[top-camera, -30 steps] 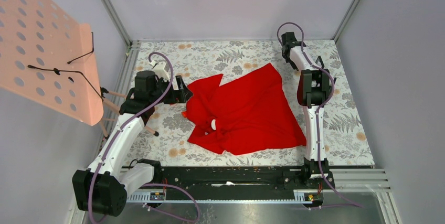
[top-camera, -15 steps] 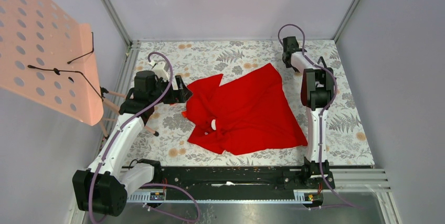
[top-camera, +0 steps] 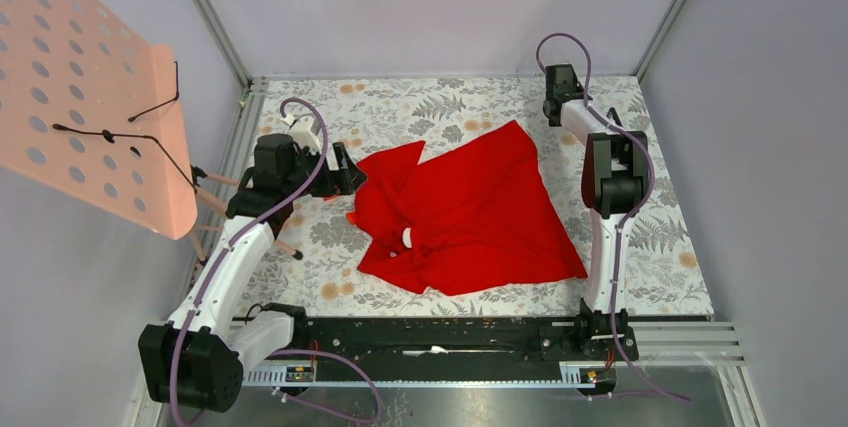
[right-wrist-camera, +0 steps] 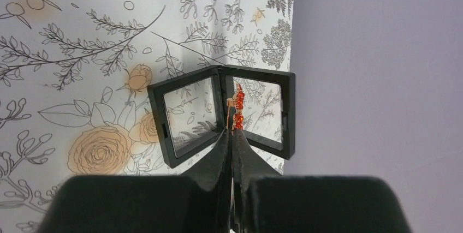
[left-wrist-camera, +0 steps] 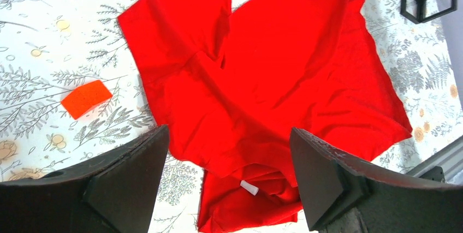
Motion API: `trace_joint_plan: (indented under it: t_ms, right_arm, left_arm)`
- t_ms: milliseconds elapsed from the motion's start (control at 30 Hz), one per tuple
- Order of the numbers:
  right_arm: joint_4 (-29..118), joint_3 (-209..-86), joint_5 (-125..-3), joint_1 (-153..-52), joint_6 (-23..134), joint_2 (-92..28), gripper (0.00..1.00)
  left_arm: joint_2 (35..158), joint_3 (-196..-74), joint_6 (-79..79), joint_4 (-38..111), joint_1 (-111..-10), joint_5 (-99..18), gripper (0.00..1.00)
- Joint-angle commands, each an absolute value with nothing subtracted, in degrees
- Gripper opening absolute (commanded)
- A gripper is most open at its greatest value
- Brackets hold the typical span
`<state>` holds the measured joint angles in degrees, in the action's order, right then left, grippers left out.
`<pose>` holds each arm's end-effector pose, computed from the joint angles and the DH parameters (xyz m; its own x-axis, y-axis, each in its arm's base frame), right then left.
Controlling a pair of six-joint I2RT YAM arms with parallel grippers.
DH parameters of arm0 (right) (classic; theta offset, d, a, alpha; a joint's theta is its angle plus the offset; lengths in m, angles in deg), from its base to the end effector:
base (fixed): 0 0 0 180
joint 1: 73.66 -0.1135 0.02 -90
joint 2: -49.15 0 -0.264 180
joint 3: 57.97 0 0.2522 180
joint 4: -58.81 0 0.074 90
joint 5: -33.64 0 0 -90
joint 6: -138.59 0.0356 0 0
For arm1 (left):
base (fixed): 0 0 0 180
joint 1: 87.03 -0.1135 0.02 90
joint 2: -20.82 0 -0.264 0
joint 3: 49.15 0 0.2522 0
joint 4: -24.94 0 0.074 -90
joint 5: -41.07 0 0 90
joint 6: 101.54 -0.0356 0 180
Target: Pin the brooch onto the clothing
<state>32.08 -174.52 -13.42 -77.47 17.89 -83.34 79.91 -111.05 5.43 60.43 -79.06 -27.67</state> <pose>0.5149 0.0100 0.1711 -0.8118 -0.4286 -0.3965 0.0426 0.6337 -0.7724 0.2225 -0.0442 0.2945 -0.6374 -0.1854 -0.7479 0.2566 0.8641 -0.4329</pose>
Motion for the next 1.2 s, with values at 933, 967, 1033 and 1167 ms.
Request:
trace_joint_plan:
  t_ms: [933, 967, 1033, 1167]
  right_arm:
    - [32.0, -140.9, -108.4, -90.7, 70.5, -27.6, 0.0]
    - [34.0, -140.2, -110.5, -91.7, 71.6, -27.0, 0.0]
    - [39.2, -138.7, -114.8, -93.0, 75.9, -26.0, 0.0]
    - [46.9, -137.8, -121.1, -95.6, 79.5, -25.2, 0.0]
  left_arm:
    - [70.5, -102.8, 20.3, 28.6, -64.0, -2.2, 0.85]
    - [71.1, -103.2, 20.3, 28.6, -63.2, -1.4, 0.85]
    - [71.9, -103.4, 20.4, 28.4, -62.3, 0.1, 0.85]
    - [73.3, -103.8, 21.0, 27.6, -61.8, 2.1, 0.75]
